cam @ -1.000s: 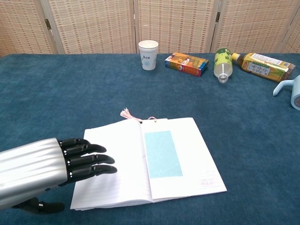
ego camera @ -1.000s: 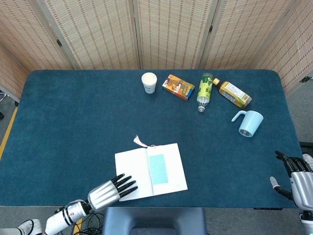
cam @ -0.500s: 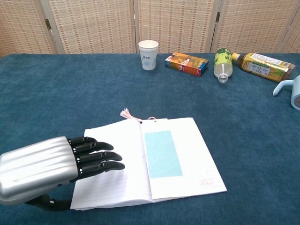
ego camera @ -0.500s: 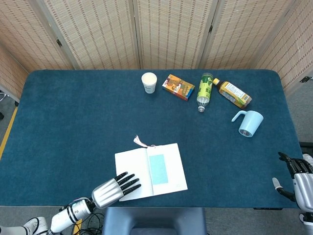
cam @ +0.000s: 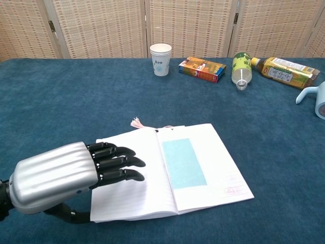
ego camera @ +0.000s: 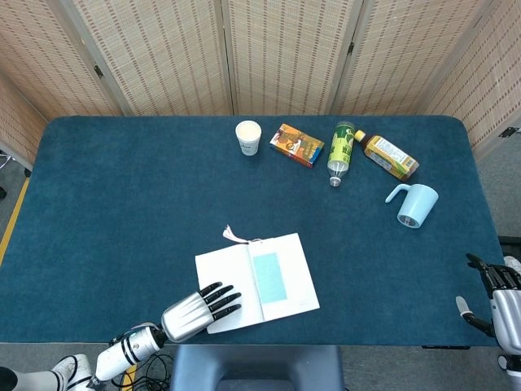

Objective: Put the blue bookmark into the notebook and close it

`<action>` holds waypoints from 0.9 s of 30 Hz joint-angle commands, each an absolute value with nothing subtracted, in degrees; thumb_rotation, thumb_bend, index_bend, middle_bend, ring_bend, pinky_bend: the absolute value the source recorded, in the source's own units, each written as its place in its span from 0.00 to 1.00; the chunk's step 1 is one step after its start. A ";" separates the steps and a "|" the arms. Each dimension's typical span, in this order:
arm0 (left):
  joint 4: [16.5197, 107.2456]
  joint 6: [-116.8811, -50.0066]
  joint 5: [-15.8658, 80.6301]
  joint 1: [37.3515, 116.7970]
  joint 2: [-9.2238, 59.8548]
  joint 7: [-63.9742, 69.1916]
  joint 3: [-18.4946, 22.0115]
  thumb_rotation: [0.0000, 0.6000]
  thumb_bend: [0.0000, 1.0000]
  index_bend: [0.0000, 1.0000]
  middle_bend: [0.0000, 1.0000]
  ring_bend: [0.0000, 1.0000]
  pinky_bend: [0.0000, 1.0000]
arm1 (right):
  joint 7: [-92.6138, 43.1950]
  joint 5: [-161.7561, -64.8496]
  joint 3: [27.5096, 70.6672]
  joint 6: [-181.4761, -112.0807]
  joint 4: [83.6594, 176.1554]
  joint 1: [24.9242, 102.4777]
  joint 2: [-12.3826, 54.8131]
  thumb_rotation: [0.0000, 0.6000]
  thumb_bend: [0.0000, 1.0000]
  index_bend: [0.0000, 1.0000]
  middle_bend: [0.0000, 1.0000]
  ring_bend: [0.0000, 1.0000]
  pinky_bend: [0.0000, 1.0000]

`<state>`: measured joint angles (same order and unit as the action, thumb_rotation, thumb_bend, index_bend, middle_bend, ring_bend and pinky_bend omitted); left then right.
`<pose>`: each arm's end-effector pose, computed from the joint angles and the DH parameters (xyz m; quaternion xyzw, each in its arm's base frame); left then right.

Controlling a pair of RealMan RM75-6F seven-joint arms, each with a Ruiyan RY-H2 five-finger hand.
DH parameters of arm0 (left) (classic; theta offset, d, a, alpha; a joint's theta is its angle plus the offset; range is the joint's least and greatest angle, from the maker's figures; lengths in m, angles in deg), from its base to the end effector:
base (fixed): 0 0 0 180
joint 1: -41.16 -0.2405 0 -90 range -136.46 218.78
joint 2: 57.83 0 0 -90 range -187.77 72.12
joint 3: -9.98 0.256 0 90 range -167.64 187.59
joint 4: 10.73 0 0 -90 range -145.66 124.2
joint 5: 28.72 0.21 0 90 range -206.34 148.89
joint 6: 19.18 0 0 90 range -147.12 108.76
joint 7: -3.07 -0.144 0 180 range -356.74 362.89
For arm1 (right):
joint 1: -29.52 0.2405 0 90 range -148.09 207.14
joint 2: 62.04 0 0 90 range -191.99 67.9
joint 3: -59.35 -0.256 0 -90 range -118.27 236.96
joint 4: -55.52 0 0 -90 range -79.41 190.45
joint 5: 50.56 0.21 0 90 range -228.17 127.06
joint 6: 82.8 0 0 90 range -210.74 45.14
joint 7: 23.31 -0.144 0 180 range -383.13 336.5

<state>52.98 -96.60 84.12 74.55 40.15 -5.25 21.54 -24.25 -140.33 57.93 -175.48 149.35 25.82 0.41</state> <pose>-0.1860 0.2168 -0.0622 -0.8593 -0.1007 -0.4402 0.2402 -0.3166 -0.1287 0.1763 0.5619 -0.3887 0.3923 0.6159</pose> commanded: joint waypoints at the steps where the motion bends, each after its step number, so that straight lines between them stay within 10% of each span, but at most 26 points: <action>1: 51.21 -97.96 84.47 74.76 41.39 -2.89 21.16 1.00 0.22 0.27 0.14 0.12 0.23 | -24.18 -140.31 57.91 -175.45 149.42 25.84 0.39 1.00 0.25 0.17 0.29 0.27 0.23; 18: 43.97 -103.29 84.61 75.86 45.54 4.70 19.32 1.00 0.54 0.46 0.18 0.13 0.23 | -24.28 -140.23 57.69 -175.82 149.49 25.62 0.15 1.00 0.25 0.17 0.29 0.27 0.23; 27: 47.95 -103.43 86.30 79.10 42.36 1.14 17.80 1.00 0.55 0.51 0.20 0.13 0.23 | -24.93 -140.38 57.74 -176.18 148.92 25.37 0.23 1.00 0.25 0.17 0.29 0.27 0.23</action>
<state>46.89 -103.89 85.78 78.21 43.27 2.17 18.17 -24.91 -140.37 57.73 -176.15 148.94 25.40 0.24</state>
